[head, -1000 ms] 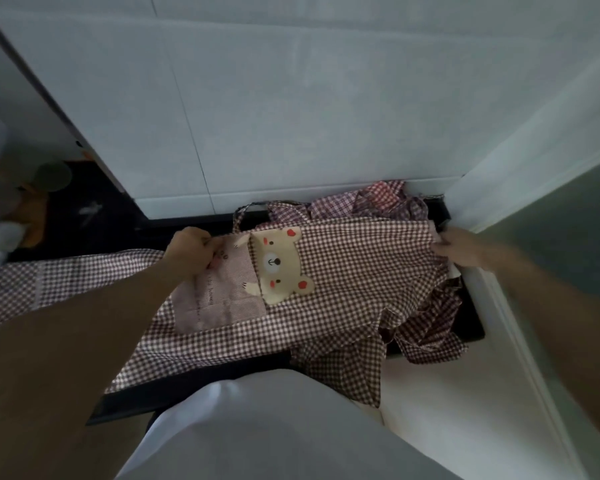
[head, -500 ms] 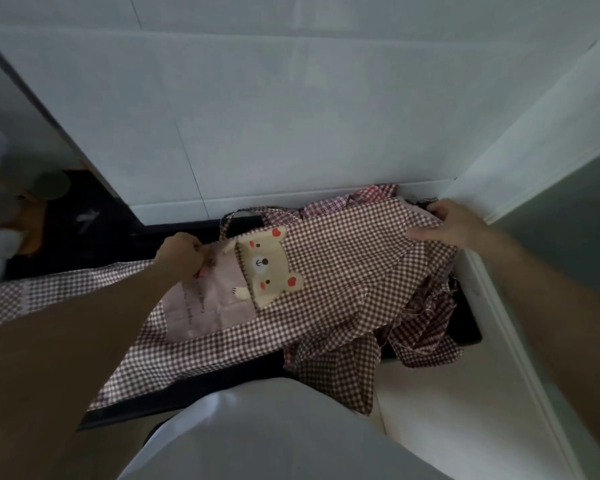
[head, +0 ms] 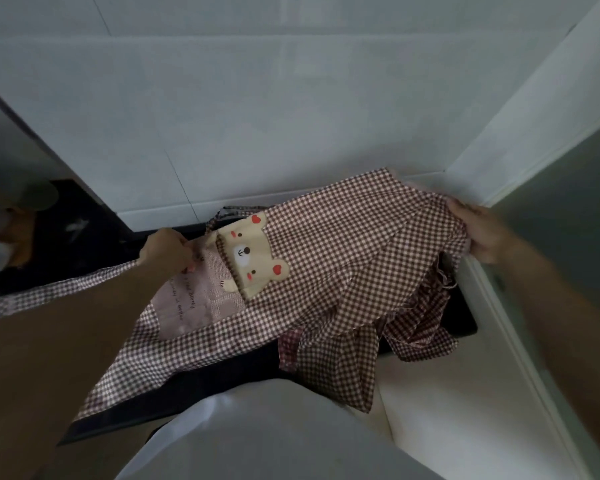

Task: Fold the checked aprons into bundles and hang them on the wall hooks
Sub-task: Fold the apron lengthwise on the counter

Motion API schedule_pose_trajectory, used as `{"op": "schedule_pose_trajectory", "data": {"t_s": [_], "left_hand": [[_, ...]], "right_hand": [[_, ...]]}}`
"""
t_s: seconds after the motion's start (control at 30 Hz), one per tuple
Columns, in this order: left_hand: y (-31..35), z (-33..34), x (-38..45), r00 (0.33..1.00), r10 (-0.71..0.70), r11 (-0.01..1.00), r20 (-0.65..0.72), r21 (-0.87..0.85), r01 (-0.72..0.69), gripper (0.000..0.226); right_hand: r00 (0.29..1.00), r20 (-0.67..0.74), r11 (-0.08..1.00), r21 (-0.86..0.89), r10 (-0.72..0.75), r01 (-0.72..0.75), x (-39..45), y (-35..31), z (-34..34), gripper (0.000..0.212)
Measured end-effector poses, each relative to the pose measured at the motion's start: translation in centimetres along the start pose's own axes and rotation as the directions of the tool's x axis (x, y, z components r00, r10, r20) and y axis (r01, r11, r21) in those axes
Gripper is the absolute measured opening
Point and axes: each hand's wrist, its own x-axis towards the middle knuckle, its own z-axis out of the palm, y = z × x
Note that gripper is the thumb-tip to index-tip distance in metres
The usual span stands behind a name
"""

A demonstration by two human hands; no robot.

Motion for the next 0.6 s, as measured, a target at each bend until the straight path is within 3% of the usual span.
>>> {"op": "schedule_pose_trajectory", "data": {"t_s": [0.13,0.3,0.4,0.47,0.53,0.6], "left_hand": [[0.5,-0.4,0.6,1.000,-0.016,1.000,0.012,0.012,0.015,0.024],[0.1,-0.8,0.6,0.996,-0.088,0.995,0.023,0.046,0.087,0.021],[-0.1,-0.7,0.7,0.993,-0.118,0.993,0.027,0.035,0.117,0.025],[0.1,-0.8,0.6,0.991,-0.130,0.990,0.028,0.049,0.129,0.027],[0.1,-0.8,0.5,0.990,-0.134,0.989,0.031,0.062,0.132,0.028],[0.0,-0.7,0.4,0.990,-0.138,0.989,0.029,0.050,0.137,0.031]], "right_hand": [[0.999,-0.018,0.994,-0.100,0.036,-0.038,-0.2,-0.5,-0.6,0.116],[0.973,0.128,0.916,-0.381,0.191,-0.129,-1.6,-2.0,-2.5,0.107],[0.895,0.158,0.753,-0.611,0.418,-0.244,-2.6,-3.1,-3.5,0.061],[0.829,0.153,0.672,-0.671,0.537,-0.312,-3.2,-3.7,-3.7,0.036],[0.836,0.146,0.683,-0.659,0.529,-0.316,-3.3,-4.1,-3.9,0.023],[0.928,0.110,0.801,-0.547,0.357,-0.243,-2.7,-4.1,-3.6,0.015]]}}
